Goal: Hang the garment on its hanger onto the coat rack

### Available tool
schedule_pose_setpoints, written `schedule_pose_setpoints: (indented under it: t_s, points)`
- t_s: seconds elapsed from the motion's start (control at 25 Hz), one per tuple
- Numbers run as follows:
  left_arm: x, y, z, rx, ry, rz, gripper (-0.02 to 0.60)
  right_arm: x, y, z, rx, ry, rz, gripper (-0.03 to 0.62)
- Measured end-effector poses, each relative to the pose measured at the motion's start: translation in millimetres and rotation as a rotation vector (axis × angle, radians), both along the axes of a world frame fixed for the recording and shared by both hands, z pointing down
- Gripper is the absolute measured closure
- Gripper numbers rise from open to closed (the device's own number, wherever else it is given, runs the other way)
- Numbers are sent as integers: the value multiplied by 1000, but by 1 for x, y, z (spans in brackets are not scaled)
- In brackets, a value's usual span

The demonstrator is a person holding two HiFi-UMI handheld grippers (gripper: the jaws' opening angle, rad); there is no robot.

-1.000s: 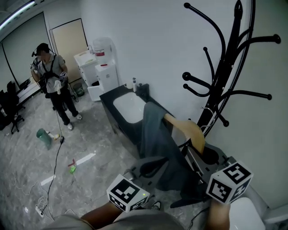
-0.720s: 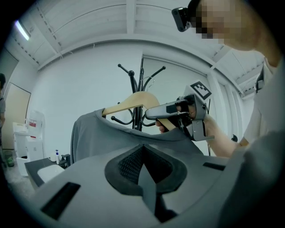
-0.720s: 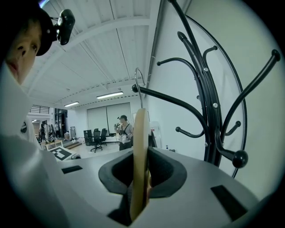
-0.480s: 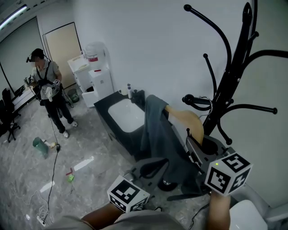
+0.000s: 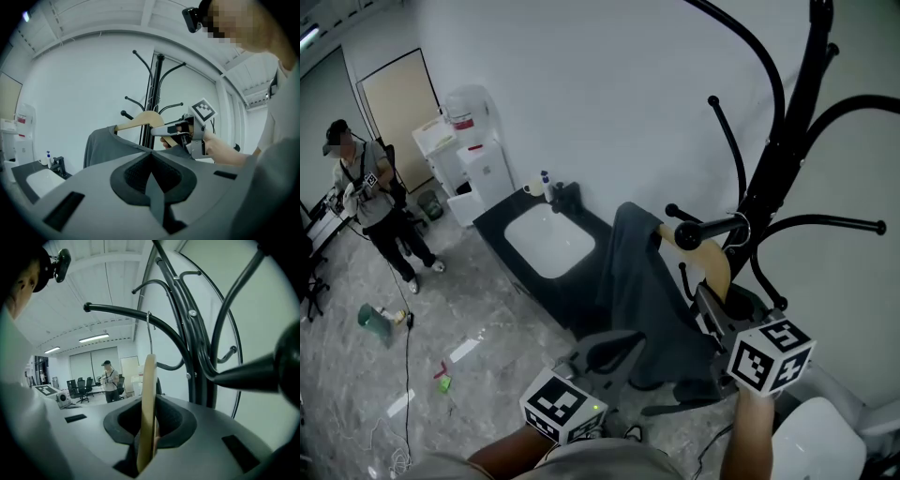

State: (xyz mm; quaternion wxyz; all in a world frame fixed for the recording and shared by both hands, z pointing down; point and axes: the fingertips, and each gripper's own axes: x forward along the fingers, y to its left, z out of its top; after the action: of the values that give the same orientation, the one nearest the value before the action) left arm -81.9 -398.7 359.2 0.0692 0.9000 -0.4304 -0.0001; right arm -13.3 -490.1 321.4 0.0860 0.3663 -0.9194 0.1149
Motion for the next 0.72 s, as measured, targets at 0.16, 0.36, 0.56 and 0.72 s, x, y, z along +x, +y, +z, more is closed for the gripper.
schedule_pose_setpoints:
  t_s: [0.16,0.36,0.56,0.72]
  points:
    - [0,-7,8,-22,0,3,575,17,-22,25,-25,32,77,533]
    - [2,-14,11,-28,-3,5,575,32,-40,49,-56,43,123,533]
    - [6,-15,12,-30,0,14,575,37,-45,54,-8,65,132,533]
    - [13,-15,13,-38,-4,28,575,45,-41,52,43,100,151,500]
